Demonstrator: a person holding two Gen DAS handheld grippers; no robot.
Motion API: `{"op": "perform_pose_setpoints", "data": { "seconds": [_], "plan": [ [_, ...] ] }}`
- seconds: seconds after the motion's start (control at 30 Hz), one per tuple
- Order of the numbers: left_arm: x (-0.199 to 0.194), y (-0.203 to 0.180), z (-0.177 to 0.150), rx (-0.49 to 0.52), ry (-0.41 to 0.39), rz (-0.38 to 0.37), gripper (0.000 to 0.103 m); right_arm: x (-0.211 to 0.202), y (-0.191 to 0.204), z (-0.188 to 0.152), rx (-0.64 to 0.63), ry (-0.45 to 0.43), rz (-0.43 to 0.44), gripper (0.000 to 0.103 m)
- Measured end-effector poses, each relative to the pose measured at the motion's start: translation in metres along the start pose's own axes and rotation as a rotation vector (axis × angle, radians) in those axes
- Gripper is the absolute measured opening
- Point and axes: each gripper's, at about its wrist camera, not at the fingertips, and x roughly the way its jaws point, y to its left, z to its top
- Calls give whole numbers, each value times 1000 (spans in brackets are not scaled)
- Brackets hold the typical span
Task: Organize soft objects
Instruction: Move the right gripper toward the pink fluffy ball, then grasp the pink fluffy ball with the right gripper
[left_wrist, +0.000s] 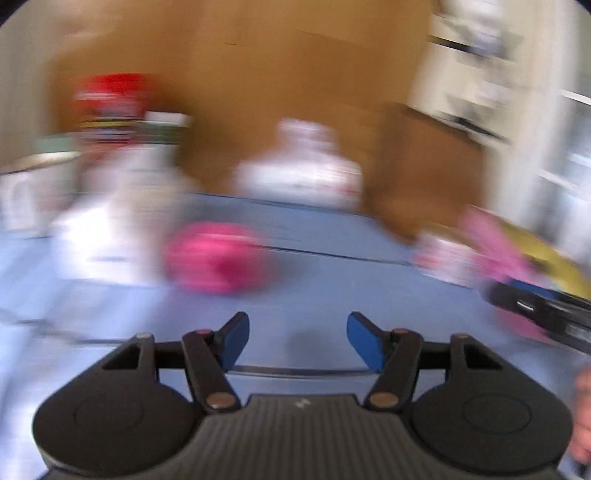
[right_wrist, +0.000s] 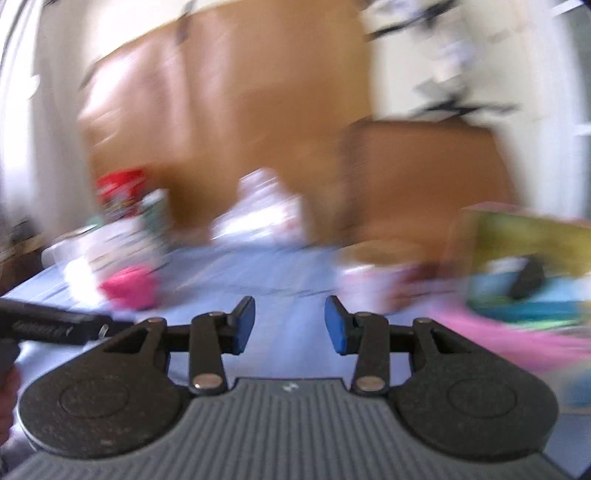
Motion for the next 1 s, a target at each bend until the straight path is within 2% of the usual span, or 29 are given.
{"op": "perform_pose_setpoints", "data": {
  "seconds": [0.03, 0.07, 0.1, 0.13, 0.17, 0.23, 0.33, 0.4, 0.43, 0.47, 0.57, 0.67, 0.8, 0.83, 0.9, 1.0],
  "plan": [
    [1, 17, -2, -27, -14, 99, 60, 17, 12, 3, -5, 25, 53, 49],
    [2, 31, -4, -54, -24, 160, 60, 36, 27, 7, -9, 49, 98, 53],
    [3, 45, -6, -126, -14, 175, 59, 50, 41, 9, -9, 70, 121, 58],
    [1, 60, -5, -216, -18, 114, 60, 69, 54, 14, 3, 96, 141, 60],
    [-3, 69, -5, -266, -50, 78, 60, 85, 65, 18, 20, 119, 160, 60],
    [-6, 73, -4, -298, -82, 77, 61, 120, 85, 27, 63, 172, 204, 63],
    [-3, 75, -1, -310, -79, 50, 61, 162, 105, 34, 113, 239, 233, 71],
    [-3, 74, 1, -312, -73, 48, 61, 182, 110, 34, 127, 294, 258, 70],
    [-4, 75, -1, -313, -73, 44, 61, 189, 108, 32, 160, 323, 304, 55],
    [-5, 76, -1, -313, -75, 40, 61, 188, 106, 29, 187, 346, 351, 49],
    [-6, 77, -5, -309, -81, 32, 61, 161, 106, 24, 134, 349, 317, 46],
    [-6, 75, -6, -298, -81, 10, 61, 113, 86, 14, 82, 319, 294, 46],
    [1, 62, -3, -239, -13, -64, 61, 40, 39, -6, 23, 238, 161, 46],
    [4, 52, -2, -217, 4, -90, 61, 22, 24, -13, 28, 224, 130, 46],
    [10, 28, -2, -193, 46, -192, 61, -6, -2, -24, 54, 200, 63, 46],
    [19, -36, -1, -85, 120, -349, 61, -45, -37, -40, 140, 160, -19, 46]
  ]
}}
